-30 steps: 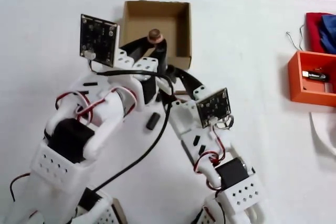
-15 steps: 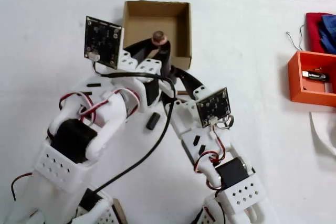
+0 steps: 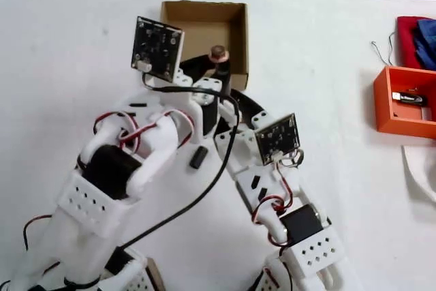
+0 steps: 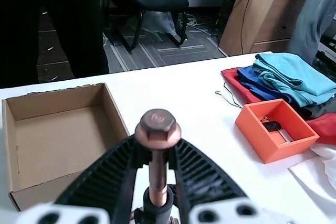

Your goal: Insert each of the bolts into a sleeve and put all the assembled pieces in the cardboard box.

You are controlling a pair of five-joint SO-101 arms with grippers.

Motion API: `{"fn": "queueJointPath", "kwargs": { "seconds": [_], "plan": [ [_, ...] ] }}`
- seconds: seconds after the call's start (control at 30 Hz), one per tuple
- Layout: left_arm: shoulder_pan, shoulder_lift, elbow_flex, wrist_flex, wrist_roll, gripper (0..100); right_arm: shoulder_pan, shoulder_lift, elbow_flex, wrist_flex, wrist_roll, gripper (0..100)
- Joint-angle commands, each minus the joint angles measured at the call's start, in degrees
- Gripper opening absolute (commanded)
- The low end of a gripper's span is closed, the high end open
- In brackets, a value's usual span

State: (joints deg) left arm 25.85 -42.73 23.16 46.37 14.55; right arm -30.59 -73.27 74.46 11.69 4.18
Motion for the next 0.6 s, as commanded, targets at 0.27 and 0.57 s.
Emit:
{"fn": "queueJointPath", "kwargs": {
  "seconds": [0.27,0.57],
  "plan": [
    [1.14,0.09,-0.04,3.96,0.00,3,0.40,0.04,-2.46,-1.54,0.62,2.3],
    [5.01,0.18,-0.04,10.81,-10.11,3,0.31,0.04,-2.55,-1.45,0.62,2.3]
  ]
}}
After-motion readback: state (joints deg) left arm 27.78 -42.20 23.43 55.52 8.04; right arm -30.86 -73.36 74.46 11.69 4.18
